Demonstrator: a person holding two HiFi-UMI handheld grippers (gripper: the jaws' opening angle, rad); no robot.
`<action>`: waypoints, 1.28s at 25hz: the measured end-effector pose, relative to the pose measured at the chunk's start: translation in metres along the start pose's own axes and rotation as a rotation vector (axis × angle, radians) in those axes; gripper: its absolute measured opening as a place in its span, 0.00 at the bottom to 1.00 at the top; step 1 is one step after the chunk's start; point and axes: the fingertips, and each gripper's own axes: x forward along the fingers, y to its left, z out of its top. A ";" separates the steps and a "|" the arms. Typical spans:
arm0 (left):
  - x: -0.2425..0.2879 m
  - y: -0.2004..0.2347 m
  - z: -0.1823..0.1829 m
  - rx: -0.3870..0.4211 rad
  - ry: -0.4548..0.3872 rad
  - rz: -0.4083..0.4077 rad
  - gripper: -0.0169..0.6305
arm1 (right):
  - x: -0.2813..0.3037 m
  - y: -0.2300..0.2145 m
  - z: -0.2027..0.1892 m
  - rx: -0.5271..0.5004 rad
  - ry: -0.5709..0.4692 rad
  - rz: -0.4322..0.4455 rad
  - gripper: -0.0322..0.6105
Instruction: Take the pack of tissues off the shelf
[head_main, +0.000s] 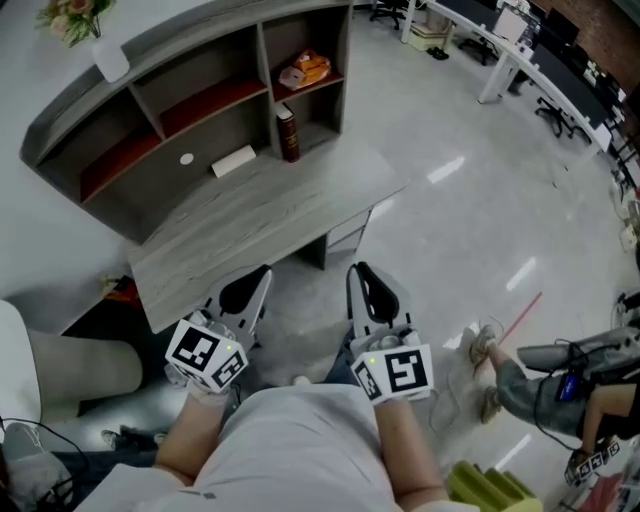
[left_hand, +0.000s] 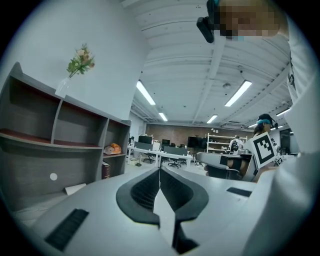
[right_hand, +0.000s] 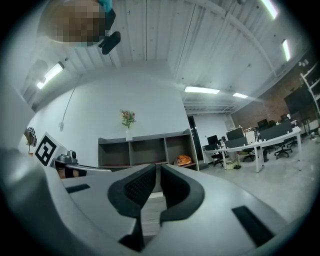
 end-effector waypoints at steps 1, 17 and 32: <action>0.012 0.004 0.000 0.001 0.002 0.006 0.05 | 0.009 -0.010 -0.001 0.004 0.003 0.005 0.11; 0.232 0.046 0.024 0.003 0.032 0.110 0.05 | 0.136 -0.197 0.018 0.026 0.025 0.090 0.11; 0.367 0.073 0.048 0.018 0.038 0.241 0.05 | 0.196 -0.320 0.025 0.063 0.045 0.150 0.11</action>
